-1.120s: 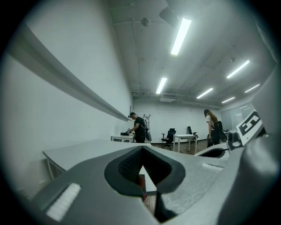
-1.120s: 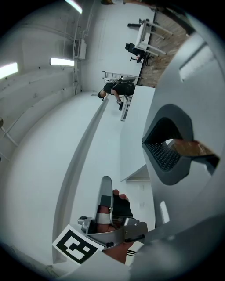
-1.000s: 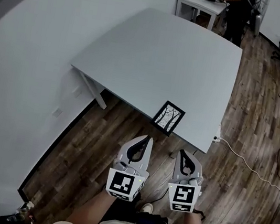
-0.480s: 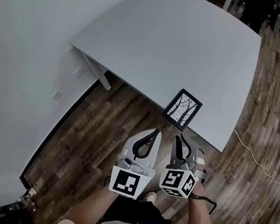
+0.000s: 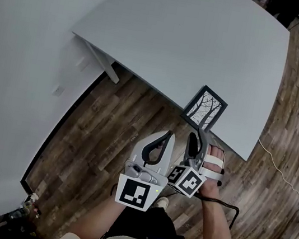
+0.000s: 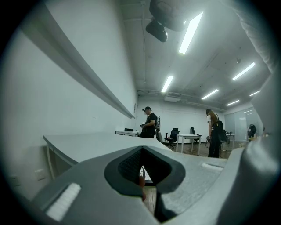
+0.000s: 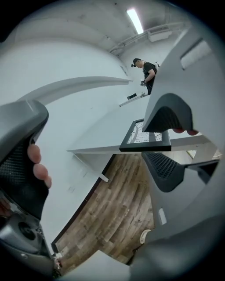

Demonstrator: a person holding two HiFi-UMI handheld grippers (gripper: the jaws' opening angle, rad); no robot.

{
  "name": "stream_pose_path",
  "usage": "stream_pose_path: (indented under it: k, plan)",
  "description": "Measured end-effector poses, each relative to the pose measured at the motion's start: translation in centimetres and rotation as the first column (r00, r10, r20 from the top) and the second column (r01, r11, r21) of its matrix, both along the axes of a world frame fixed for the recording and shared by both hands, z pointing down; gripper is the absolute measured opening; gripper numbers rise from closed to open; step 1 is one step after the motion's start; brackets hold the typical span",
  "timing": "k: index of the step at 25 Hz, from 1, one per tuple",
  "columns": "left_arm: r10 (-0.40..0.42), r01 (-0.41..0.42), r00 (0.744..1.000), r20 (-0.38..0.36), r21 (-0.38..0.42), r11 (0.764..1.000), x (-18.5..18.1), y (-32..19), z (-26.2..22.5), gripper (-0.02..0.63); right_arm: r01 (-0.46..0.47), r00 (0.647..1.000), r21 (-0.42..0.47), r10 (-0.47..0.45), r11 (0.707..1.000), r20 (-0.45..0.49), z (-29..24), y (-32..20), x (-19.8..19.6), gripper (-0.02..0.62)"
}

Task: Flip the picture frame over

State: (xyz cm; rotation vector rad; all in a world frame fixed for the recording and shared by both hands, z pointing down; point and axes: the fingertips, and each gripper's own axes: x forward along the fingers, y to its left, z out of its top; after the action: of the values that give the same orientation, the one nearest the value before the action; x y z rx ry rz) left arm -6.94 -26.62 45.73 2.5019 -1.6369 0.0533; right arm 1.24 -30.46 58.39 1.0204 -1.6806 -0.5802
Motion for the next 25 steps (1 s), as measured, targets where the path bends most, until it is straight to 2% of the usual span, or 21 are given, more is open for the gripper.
stream_pose_path:
  k: [8,15,25]
  plan:
    - [-0.002,0.002,1.000,-0.015,-0.011,1.000,-0.9,-0.6,1.4,0.000,-0.014,0.977,0.073,0.029,0.997,-0.211,1.4,-1.9,-0.7,0.217]
    - [0.002,-0.003,1.000,-0.021,-0.030,1.000,-1.2,-0.8,2.4,0.000,-0.033,0.960,0.122,0.066,0.992,-0.272,2.4,-3.2,-0.5,0.230]
    - [-0.001,-0.001,1.000,-0.030,-0.045,0.999,-1.6,-0.6,3.0,0.000,-0.053,0.947,0.198,0.112,0.979,-0.300,2.1,-3.8,-0.2,0.135]
